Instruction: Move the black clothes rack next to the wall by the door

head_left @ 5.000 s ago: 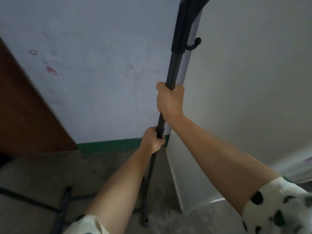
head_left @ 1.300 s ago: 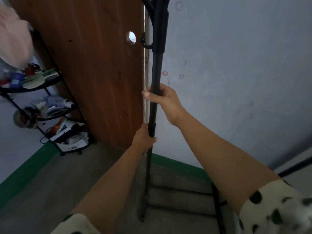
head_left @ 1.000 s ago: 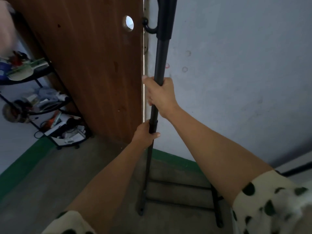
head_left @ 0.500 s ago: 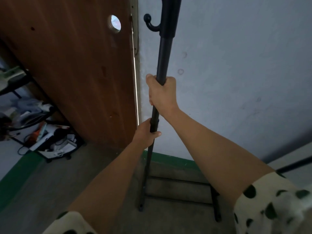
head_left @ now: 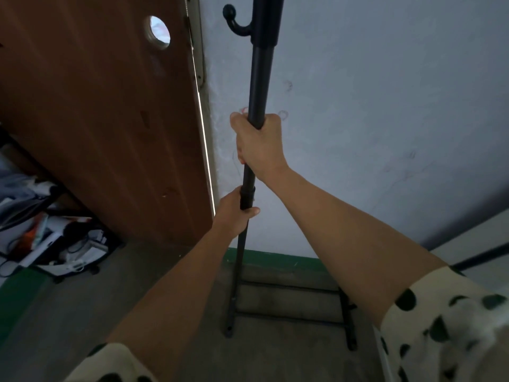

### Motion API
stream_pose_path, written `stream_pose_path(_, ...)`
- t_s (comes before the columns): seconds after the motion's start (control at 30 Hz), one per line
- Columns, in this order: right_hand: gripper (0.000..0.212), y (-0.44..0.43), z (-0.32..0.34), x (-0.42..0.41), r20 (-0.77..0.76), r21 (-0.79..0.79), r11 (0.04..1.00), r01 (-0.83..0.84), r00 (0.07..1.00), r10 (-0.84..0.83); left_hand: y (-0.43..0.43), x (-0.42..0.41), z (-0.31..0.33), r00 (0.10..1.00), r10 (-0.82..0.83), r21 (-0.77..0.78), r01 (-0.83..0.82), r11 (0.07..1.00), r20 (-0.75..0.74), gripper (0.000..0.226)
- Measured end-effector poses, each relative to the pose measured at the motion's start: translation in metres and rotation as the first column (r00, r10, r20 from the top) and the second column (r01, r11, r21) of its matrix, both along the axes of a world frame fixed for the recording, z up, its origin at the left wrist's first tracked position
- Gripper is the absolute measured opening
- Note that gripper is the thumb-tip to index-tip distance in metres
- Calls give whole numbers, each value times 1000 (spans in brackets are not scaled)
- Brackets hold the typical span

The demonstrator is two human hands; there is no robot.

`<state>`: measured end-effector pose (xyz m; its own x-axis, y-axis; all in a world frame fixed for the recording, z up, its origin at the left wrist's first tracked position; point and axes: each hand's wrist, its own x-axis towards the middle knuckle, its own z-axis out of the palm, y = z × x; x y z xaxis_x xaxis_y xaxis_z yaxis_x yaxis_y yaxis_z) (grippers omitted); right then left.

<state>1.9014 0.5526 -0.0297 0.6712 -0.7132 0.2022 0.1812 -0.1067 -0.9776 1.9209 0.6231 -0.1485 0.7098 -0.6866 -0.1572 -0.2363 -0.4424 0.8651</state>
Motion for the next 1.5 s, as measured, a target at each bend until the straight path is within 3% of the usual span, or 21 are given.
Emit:
stream_pose_path(0.17, 23, -3, -1, 5, 6, -10, 1000, 13, 1000, -13, -1, 5, 0, 1000, -13, -1, 13, 1000, 2, 40)
stream_pose_path(0.4, 26, -5, -3, 8, 52, -14, 1000, 22, 998, -22, -2, 9, -1, 999, -31, -10, 31, 999, 7, 43)
stream_pose_path(0.6, 35, -6, 0, 1, -15, -4, 999, -42, 999, 42, 0, 9, -2, 999, -44, 16, 44, 999, 0, 50)
stream_pose_path(0.93, 42, -4, 6, -14, -190, -195, 975, -105, 979, 67, 9, 3, 19, 993, -93, 169, 79, 982, 76, 51)
stream_pose_path(1.1, 48, -2, 18, -26, -262, -212, 969, -127, 963, 69, 18, -3, 44, 971, -90, 228, 38, 973, 223, 48)
stream_pose_path(1.27, 54, 2, 35, -43, -345, -235, 963, -134, 938, 46, 30, -12, 69, 893, -258, 427, 83, 901, 370, 38)
stream_pose_path(1.5, 61, 1, 67, -85, -473, -343, 928, -148, 881, -35, 29, -38, 117, 813, -276, 331, 109, 937, 513, 30)
